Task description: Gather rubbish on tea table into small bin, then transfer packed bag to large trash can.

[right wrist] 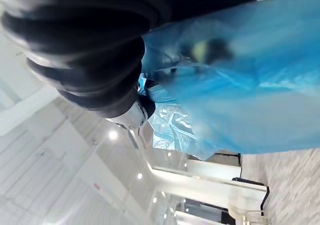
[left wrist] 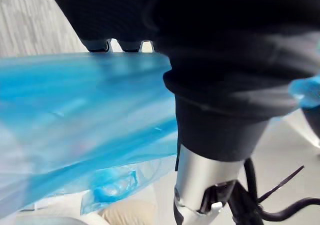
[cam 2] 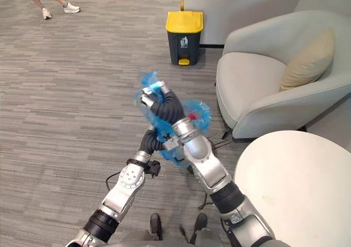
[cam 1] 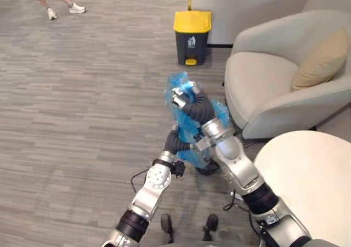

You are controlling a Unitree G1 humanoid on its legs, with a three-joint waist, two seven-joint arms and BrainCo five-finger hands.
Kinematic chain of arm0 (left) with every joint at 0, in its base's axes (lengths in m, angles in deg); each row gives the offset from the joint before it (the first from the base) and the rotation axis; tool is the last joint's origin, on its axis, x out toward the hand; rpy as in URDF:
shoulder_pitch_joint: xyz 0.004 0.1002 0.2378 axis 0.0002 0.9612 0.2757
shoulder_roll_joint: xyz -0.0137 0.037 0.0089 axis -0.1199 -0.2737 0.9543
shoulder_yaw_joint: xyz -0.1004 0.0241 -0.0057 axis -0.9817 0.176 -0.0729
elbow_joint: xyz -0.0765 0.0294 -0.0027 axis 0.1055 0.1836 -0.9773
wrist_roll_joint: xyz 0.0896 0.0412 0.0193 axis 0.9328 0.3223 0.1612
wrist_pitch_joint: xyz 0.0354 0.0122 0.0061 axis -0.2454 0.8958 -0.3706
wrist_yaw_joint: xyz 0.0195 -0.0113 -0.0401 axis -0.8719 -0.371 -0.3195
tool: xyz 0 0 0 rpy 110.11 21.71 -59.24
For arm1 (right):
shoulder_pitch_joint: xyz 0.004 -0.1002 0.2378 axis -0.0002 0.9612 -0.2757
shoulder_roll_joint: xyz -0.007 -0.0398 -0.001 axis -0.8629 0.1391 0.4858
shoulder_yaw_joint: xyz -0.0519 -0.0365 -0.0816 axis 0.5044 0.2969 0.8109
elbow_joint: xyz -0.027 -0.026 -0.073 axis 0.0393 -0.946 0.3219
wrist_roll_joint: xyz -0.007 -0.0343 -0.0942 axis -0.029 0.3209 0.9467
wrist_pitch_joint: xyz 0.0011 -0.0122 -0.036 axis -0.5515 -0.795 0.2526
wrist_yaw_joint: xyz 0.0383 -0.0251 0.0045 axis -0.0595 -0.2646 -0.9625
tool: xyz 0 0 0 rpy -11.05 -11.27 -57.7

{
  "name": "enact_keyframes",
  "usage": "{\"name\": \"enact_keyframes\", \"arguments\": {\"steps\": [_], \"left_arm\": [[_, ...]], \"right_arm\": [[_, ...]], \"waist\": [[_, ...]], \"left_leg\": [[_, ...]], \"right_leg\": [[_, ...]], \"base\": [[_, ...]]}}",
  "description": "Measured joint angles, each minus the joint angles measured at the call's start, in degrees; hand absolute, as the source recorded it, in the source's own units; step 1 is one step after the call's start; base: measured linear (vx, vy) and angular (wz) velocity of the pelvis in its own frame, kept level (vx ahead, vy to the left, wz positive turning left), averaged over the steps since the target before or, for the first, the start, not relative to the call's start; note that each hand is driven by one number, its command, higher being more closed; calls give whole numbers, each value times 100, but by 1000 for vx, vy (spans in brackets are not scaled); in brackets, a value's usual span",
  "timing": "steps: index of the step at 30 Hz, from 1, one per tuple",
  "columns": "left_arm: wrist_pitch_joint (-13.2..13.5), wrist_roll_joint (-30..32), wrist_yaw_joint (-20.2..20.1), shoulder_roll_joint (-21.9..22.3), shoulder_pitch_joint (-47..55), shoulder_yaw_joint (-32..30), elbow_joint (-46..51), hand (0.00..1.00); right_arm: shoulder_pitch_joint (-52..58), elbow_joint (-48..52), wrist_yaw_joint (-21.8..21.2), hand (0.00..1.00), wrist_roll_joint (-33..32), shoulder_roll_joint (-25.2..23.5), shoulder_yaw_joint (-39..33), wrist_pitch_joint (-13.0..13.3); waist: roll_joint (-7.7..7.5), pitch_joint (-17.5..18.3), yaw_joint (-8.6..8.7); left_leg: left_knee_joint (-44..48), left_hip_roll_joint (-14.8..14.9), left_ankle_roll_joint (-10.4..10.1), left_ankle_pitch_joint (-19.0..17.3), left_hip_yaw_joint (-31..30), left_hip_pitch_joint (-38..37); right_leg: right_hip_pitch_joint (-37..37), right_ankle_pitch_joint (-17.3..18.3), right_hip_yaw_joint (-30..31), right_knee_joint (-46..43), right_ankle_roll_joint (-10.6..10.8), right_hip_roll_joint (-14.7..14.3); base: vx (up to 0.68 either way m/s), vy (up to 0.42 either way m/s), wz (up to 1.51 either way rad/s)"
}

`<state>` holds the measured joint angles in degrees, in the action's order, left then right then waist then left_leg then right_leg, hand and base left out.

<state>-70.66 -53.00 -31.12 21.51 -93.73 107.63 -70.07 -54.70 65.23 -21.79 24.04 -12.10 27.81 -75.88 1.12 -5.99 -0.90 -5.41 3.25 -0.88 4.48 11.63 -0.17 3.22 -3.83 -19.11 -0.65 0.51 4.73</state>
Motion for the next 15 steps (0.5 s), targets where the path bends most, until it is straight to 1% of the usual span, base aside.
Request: {"name": "enact_keyframes", "arguments": {"steps": [3, 4, 7, 9, 12, 15], "left_arm": [[-10, 173, 157, 18, -85, 16, -135, 0], [-28, 254, 245, 25, -140, 30, -202, 100], [-84, 287, 402, 27, -178, 37, -234, 100], [-127, 287, 494, 29, -180, 37, -277, 100], [-126, 277, 504, 27, -180, 36, -361, 100], [-203, 271, 479, 25, -202, 66, -596, 100]], "right_arm": [[-1, 0, 20, 100, -190, -14, 149, -56], [-1, 0, 36, 100, -238, -15, 222, -85], [-5, 0, 65, 100, -364, -16, 333, -119], [-5, 0, 75, 100, -405, -16, 376, -199], [-6, -1, 76, 100, -417, -10, 477, -226], [-106, -9, 41, 100, -416, -9, 925, -238]], "waist": [[-5, 5, 9], [-15, 22, -1], [-41, 101, -5], [-39, 190, -15], [-41, 214, -20], [-64, 259, -11]], "left_leg": [[-2, -11, 0, 0, 33, -96], [-5, -10, 0, 0, 41, -114], [-28, -3, 0, 1, 47, -99], [-36, -2, 0, 1, 50, -109], [-5, 9, -2, 0, 50, -154], [-6, 35, -12, 4, 50, -122]], "right_leg": [[-94, -24, 34, 23, 9, -20], [-115, -43, 47, 49, 11, -30], [-117, -73, 65, 94, 22, -48], [-121, -74, 73, 94, 22, -51], [-180, -80, 113, 111, 13, -64], [-189, -169, 189, 259, -26, -90]], "base": [[-19, 33, -7], [0, 0, 0], [0, 0, 0], [0, 0, 0], [0, 0, 0], [7, 11, -3]]}}
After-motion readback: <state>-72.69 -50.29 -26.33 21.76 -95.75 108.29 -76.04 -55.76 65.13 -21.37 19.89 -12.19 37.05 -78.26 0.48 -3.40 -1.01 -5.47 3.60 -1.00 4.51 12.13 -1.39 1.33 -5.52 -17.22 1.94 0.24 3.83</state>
